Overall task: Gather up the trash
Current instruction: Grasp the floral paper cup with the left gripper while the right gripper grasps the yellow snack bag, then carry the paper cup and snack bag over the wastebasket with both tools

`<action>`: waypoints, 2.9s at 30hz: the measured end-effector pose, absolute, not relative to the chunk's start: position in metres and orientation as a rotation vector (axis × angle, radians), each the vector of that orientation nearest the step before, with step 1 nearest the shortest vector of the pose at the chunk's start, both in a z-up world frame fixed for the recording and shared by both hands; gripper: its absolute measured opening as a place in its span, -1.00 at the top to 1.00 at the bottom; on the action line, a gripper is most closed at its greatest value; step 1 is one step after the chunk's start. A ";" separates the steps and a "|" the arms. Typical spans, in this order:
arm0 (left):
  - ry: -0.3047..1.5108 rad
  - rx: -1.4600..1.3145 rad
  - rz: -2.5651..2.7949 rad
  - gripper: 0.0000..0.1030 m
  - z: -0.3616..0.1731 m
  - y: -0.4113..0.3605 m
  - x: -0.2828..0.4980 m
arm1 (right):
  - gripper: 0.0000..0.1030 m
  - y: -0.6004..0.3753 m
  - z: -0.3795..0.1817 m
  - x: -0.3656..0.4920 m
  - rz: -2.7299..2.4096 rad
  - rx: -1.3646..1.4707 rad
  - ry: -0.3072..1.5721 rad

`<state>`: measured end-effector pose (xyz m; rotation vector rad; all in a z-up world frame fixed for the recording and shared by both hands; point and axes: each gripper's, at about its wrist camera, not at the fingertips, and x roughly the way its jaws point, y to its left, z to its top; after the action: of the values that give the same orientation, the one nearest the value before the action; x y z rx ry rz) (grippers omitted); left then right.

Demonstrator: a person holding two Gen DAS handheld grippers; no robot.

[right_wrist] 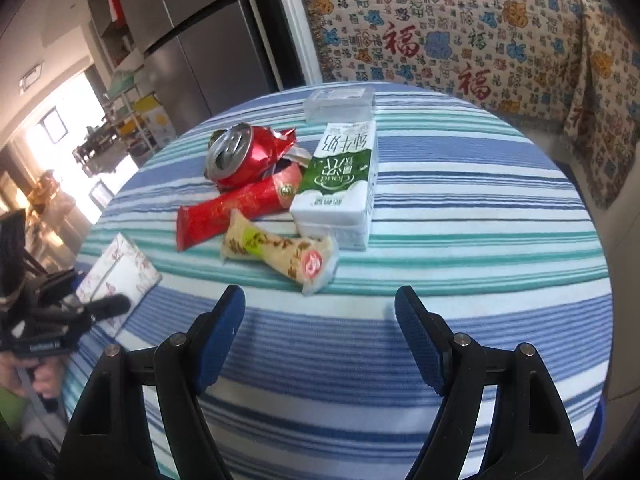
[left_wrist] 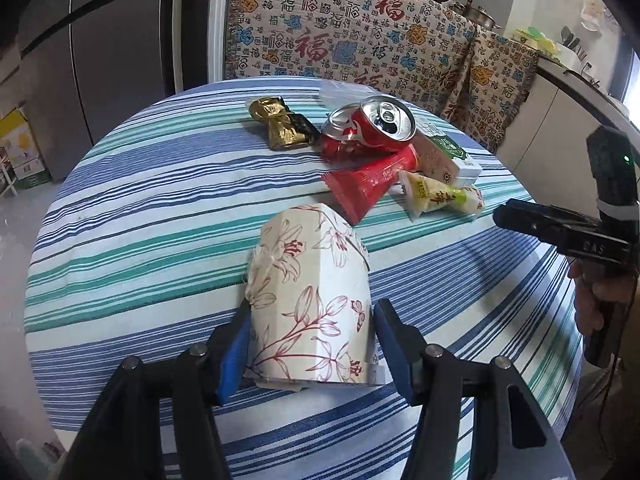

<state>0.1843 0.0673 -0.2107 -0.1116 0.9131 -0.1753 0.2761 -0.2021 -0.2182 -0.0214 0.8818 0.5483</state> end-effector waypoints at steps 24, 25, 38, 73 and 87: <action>0.874 -0.130 -0.059 -0.24 -0.212 0.097 0.189 | -0.49 -0.101 -0.221 0.264 0.828 -0.300 0.773; 0.873 -0.125 -0.059 -0.24 -0.213 0.097 0.188 | -0.49 -0.095 -0.222 0.265 0.842 -0.331 0.769; 0.901 -0.211 -0.104 -0.24 -0.209 0.107 0.188 | 0.64 -0.108 -0.224 0.252 0.777 -0.472 1.079; 0.918 -0.105 -0.285 -0.08 -0.194 0.058 0.174 | 0.73 -0.185 -0.198 0.214 0.574 -0.179 1.046; 0.898 -0.083 -0.349 -0.08 -0.177 -0.026 0.170 | 0.73 -0.262 -0.197 0.200 0.501 -0.001 1.012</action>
<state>0.1698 -0.0262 -0.1766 -0.0830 0.8978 -0.3492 0.1995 -0.2619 -0.1968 -0.0013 1.0120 0.5009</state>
